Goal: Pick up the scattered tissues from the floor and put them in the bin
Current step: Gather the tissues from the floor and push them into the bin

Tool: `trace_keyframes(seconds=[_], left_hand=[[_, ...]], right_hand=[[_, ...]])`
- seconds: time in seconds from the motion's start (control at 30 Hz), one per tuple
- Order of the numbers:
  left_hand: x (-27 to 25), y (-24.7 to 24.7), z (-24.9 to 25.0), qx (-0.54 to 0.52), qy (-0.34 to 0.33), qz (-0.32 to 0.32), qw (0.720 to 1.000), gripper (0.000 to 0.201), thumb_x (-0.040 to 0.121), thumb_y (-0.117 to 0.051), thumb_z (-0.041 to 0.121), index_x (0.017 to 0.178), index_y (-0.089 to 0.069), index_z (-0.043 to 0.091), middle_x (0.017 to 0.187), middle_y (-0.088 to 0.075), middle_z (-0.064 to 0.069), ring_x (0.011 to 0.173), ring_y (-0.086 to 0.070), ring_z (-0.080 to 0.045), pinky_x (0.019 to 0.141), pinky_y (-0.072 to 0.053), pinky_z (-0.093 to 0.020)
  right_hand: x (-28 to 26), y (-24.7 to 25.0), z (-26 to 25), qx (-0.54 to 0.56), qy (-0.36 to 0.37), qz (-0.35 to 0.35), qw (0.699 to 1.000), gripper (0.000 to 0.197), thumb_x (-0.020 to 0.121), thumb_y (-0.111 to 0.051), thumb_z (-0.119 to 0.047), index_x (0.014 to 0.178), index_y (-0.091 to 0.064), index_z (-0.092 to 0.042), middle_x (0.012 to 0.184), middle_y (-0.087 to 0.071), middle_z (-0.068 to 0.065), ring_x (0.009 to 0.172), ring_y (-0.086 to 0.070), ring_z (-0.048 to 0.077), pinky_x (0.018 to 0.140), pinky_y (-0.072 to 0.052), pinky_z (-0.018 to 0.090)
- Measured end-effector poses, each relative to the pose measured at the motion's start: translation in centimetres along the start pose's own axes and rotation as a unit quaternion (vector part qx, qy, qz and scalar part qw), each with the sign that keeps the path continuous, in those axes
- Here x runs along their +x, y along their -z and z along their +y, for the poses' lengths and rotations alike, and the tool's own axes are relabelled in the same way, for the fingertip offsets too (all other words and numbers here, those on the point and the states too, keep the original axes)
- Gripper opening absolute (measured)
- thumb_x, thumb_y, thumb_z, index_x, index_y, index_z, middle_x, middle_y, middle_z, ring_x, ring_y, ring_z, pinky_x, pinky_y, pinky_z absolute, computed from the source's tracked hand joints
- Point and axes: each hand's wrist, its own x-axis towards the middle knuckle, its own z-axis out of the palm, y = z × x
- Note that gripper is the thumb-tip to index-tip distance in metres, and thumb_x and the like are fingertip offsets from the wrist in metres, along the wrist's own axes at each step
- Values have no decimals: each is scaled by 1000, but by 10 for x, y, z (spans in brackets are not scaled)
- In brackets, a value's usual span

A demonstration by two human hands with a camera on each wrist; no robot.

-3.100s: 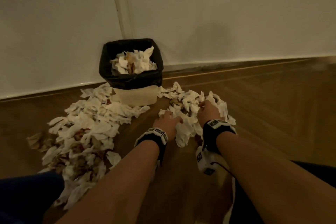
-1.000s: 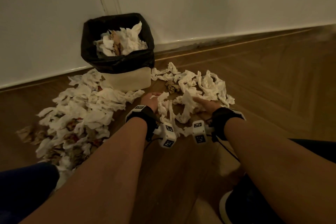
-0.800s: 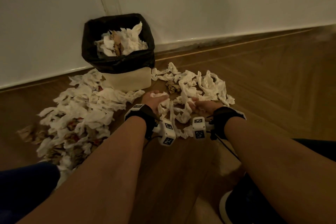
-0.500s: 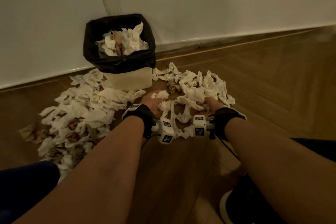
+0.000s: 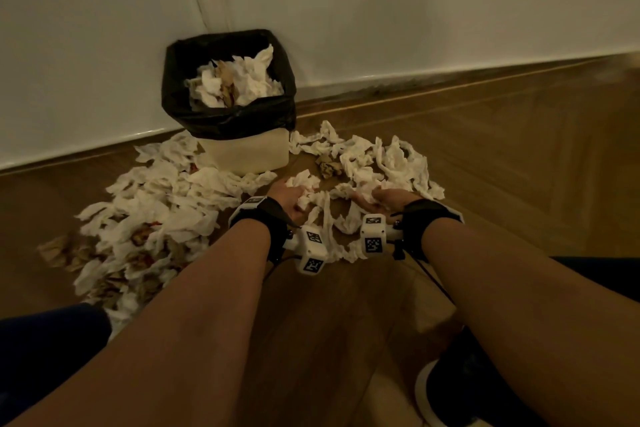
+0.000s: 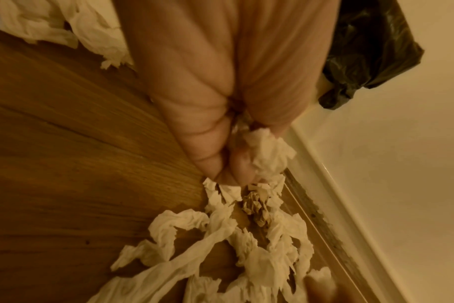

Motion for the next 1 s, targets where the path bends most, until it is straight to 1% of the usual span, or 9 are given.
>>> trace_keyframes(seconds=[0.1, 0.23, 0.37, 0.57, 0.63, 0.7, 0.77, 0.83, 1.0], left_hand=[[-11, 3, 9, 26, -6, 15, 1000, 24, 98, -44, 9, 120, -49, 3, 104, -56, -16, 81, -56, -26, 70, -47, -35], [-37, 8, 30, -7, -43, -6, 999, 24, 98, -38, 13, 76, -48, 13, 70, -44, -6, 55, -41, -18, 52, -43, -25], [-74, 16, 63, -142, -74, -93, 983, 29, 94, -30, 23, 87, -56, 12, 79, -50, -4, 58, -40, -16, 53, -29, -24], [-125, 35, 128, 20, -253, -39, 966, 43, 98, -27, 0, 140, -36, 7, 127, -50, -10, 97, -53, -29, 66, -38, -27], [-134, 48, 148, 130, -317, 6, 939, 44, 98, -35, 0, 141, -35, 5, 139, -41, -19, 119, -48, -35, 83, -47, -33], [-140, 66, 163, 234, -380, 95, 890, 43, 97, -39, 1, 140, -39, 7, 134, -34, -19, 119, -43, -27, 99, -37, -20], [-141, 83, 172, 306, -431, 181, 830, 43, 95, -46, 5, 136, -46, 15, 125, -30, -10, 107, -38, -15, 91, -25, -4], [-139, 95, 177, 346, -463, 221, 786, 42, 90, -56, 12, 132, -52, 19, 128, -41, -14, 109, -47, -20, 94, -32, -12], [-120, 104, 182, 402, -471, 247, 746, 39, 81, -70, 26, 118, -58, 18, 114, -52, -15, 98, -52, -24, 78, -34, -21]], right_hand=[[-4, -13, -4, -8, 12, 14, 1000, 26, 101, -32, -15, 122, -47, -11, 81, -57, 4, 57, -56, 9, 38, -42, 14], [-18, -34, -13, 57, 76, -6, 995, 23, 96, -23, -6, 84, -41, -12, 64, -34, 0, 28, -34, 9, 28, -24, 14], [-38, -64, -32, 72, 103, -92, 988, 20, 85, -28, -14, 65, -30, -16, 57, -30, 2, 48, -26, 14, 46, -22, 21], [-72, -114, -76, -103, 174, -72, 977, 24, 95, -31, -12, 73, -36, -16, 65, -38, 0, 54, -35, 11, 50, -31, 23], [-84, -139, -87, -285, 262, -20, 922, 32, 99, -32, -9, 71, -35, -25, 67, -37, -8, 57, -36, 1, 51, -36, 13], [-95, -163, -97, -377, 358, 30, 854, 27, 97, -38, -10, 88, -51, -31, 76, -42, -11, 67, -40, -1, 65, -39, 10], [-96, -184, -105, -424, 433, 34, 795, 27, 95, -45, -10, 116, -61, -13, 102, -62, 3, 93, -58, 16, 86, -43, 25], [-94, -202, -109, -458, 487, 57, 742, 29, 91, -53, -12, 119, -60, -7, 117, -62, 12, 107, -58, 25, 89, -43, 28], [-65, -229, -113, -441, 487, 86, 749, 39, 75, -76, -32, 107, -58, -17, 93, -57, -2, 81, -53, 14, 68, -44, 26]])
